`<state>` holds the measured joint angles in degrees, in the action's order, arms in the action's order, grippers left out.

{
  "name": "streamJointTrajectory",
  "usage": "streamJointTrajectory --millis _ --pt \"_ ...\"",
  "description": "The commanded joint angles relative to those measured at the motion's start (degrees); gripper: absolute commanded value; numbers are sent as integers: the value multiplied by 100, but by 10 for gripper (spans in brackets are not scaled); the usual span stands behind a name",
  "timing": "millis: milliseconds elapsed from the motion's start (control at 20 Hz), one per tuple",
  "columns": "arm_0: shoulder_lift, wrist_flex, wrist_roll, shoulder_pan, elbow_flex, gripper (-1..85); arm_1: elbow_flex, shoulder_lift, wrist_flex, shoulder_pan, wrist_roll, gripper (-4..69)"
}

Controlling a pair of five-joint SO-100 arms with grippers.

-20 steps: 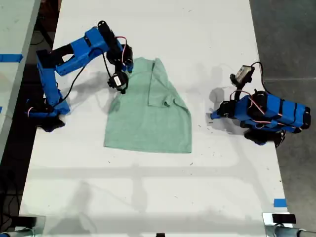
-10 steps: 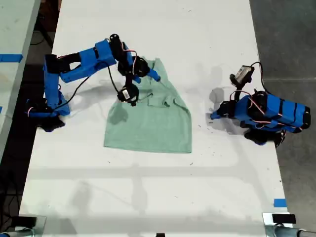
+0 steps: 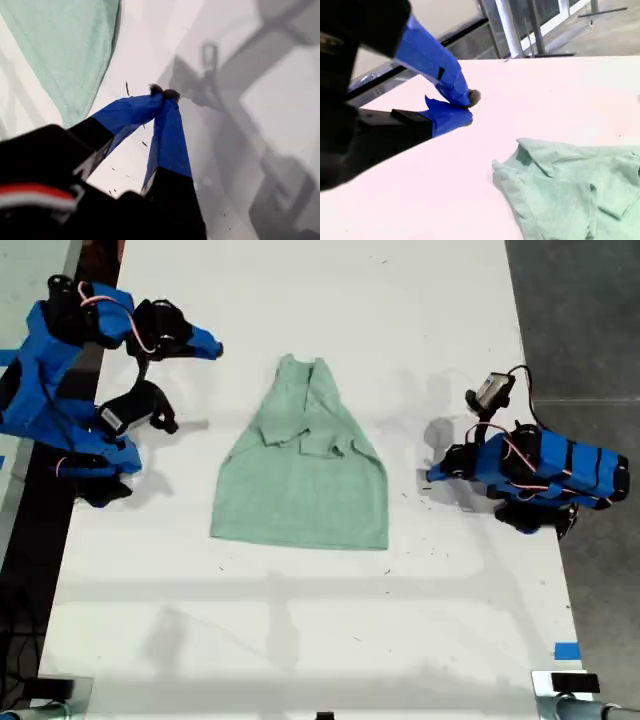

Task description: Fold t shirt

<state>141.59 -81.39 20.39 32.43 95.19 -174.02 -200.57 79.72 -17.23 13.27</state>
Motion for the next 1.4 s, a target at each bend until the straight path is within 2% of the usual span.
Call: streamJointTrajectory --millis 0,150,300,350,400,450,600,1350 --pt "2962 1134 -483 -571 2707 0 -79 -53 -26 9 62 -5" --pt "4166 2408 -589 -1345 5194 0 -88 -53 -26 -9 53 -5" --pt "5106 3533 -712 -1670 7506 0 -105 -53 -26 -26 0 -5" --pt "5634 3516 -932 -1767 8244 0 -105 -53 -26 -44 -18 -5" --pt "6390 3217 -1037 -1749 8815 0 -114 -53 -26 -53 -35 -5" --pt "6434 2927 -1116 -1670 8780 0 -114 -53 -26 -70 -70 -5" --pt "6486 2760 -1020 -1257 8771 0 -123 -53 -18 -97 -123 -5" --pt "6486 2602 -1178 -1292 8780 0 -158 -53 -26 -105 -176 -4"
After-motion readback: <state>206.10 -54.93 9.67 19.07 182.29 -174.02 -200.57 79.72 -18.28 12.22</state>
